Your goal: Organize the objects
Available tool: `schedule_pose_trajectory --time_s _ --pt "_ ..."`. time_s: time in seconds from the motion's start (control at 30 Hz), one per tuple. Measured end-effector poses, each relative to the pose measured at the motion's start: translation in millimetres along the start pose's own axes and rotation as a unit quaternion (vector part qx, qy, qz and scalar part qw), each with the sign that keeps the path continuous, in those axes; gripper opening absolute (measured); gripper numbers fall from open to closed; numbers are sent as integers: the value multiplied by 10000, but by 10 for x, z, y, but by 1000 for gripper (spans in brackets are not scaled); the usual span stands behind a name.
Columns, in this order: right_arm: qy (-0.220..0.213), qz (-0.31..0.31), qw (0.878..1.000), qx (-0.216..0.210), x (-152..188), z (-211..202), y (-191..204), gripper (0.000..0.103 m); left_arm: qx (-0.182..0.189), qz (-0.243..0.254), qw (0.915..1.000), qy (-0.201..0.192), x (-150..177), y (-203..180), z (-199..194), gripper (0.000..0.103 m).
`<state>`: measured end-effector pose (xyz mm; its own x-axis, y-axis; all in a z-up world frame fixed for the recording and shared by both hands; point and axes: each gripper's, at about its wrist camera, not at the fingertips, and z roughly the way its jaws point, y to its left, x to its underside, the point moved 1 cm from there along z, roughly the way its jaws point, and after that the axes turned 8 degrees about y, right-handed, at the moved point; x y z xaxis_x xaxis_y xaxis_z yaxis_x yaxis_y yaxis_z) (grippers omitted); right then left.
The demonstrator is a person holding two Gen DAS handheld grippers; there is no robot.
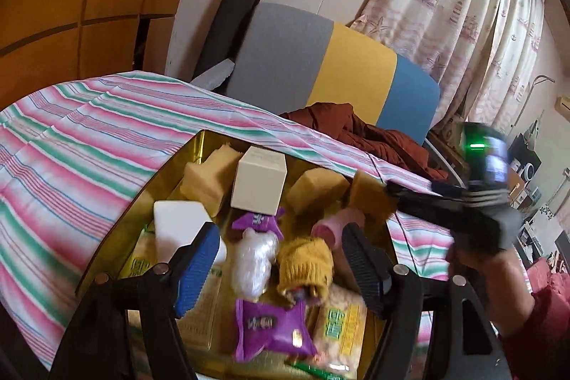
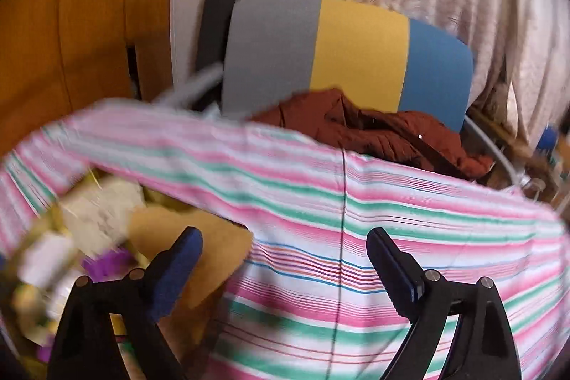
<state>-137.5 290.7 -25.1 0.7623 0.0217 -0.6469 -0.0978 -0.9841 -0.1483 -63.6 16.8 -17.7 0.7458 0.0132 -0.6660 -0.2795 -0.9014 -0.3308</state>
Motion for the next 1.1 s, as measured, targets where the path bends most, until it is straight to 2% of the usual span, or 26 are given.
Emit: schedule_pose_trajectory --time_s 0.03,0.13,0.2,0.27,0.37,0.47,0.53,0.6,0.7,0.9,1.1 --pt "149 -201 9997 75 -12 86 74 94 6 -4 10000 -3 25 12 -37 72" --pt "366 -817 9959 -101 55 171 356 88 23 -30 10000 -33 82 37 -126 72" --pt "204 -1108 9934 218 136 80 496 86 62 -106 9999 -32 110 61 -165 72" --pt "-38 -916 9953 328 183 -65 460 87 71 -150 9999 -2 146 73 -183 72" --pt "-80 -287 9995 -118 282 -256 287 94 -60 -178 9997 146 178 47 -155 72" --pt "-64 184 9995 -265 437 -412 163 101 -50 -198 9993 318 194 -7 -121 72" --pt "26 422 9984 -387 552 -492 101 103 -235 -137 9990 345 220 -38 -130 72" --pt "182 495 9974 -485 616 -518 119 103 -577 -24 9976 389 247 -86 -146 72" --pt "360 518 9967 -519 723 -615 222 103 -873 5 9952 439 285 -92 -196 72" --pt "284 315 9971 -627 788 -884 523 103 -1178 -190 9919 442 304 14 -378 72" --pt "275 287 9970 -663 807 -1095 731 103 -1526 -125 9876 340 281 35 -494 72"
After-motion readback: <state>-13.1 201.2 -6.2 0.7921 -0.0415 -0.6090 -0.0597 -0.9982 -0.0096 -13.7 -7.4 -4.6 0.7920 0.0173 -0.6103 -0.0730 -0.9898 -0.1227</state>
